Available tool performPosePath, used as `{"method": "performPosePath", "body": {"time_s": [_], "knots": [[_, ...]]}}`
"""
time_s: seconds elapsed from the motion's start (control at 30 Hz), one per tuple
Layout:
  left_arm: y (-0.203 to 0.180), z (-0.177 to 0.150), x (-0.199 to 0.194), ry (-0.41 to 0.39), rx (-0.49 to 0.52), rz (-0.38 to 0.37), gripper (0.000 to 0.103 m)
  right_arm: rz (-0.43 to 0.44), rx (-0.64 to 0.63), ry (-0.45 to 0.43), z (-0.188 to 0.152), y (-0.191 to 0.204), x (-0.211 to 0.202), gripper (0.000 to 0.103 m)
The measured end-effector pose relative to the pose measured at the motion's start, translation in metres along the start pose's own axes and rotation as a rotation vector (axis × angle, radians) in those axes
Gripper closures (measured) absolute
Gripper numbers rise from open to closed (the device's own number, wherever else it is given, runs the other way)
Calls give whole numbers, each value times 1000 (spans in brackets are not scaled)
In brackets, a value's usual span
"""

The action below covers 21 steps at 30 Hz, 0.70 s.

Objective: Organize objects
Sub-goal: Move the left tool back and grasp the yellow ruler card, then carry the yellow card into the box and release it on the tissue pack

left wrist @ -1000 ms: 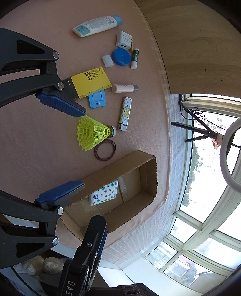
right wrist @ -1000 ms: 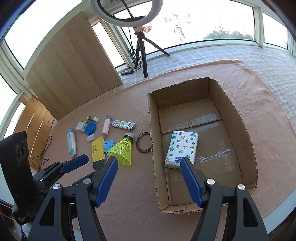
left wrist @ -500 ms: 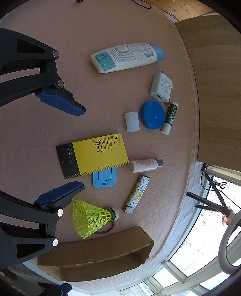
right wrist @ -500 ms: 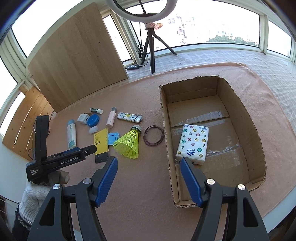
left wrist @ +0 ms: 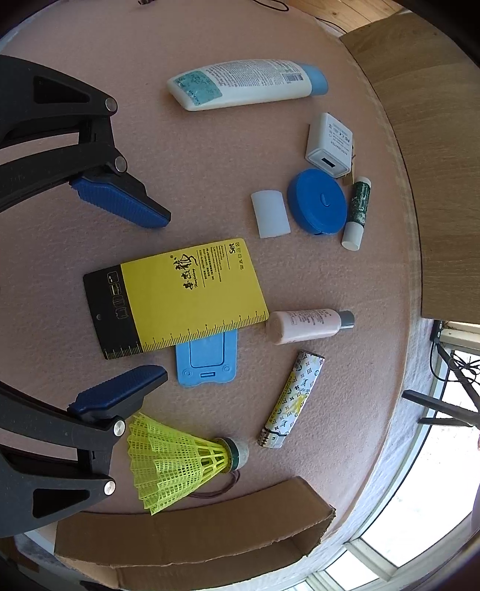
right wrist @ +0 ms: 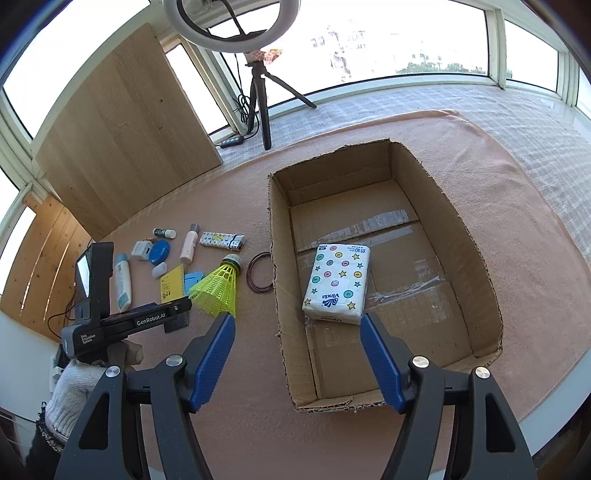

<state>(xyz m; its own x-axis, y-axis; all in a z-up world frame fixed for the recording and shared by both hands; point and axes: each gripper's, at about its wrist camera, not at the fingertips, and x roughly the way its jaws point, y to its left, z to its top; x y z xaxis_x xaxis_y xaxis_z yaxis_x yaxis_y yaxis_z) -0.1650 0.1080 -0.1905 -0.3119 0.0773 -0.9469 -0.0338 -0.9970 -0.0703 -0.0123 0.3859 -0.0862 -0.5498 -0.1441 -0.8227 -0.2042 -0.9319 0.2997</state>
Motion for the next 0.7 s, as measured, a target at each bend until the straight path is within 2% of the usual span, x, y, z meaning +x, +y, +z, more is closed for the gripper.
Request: {"method": "performPosePath", "body": {"time_s": [0.17, 0.37, 0.4, 0.5, 0.57, 0.7], "knots": [[-10, -2, 3, -25, 39, 47, 21, 4, 0, 0, 0, 0, 2, 37], [-11, -7, 0, -48, 47, 46, 23, 0, 4, -3, 2, -1, 3, 36], [-11, -8, -1, -50, 47, 44, 25, -1, 5, -4, 2, -1, 3, 36], [-6, -5, -1, -60, 42, 41, 38, -3, 3, -5, 3, -1, 3, 36], [-3, -5, -2, -65, 42, 41, 49, -3, 3, -7, 3, -1, 3, 36], [0, -6, -4, -64, 41, 26, 50, -3, 2, -8, 4, 1, 2, 36]]}}
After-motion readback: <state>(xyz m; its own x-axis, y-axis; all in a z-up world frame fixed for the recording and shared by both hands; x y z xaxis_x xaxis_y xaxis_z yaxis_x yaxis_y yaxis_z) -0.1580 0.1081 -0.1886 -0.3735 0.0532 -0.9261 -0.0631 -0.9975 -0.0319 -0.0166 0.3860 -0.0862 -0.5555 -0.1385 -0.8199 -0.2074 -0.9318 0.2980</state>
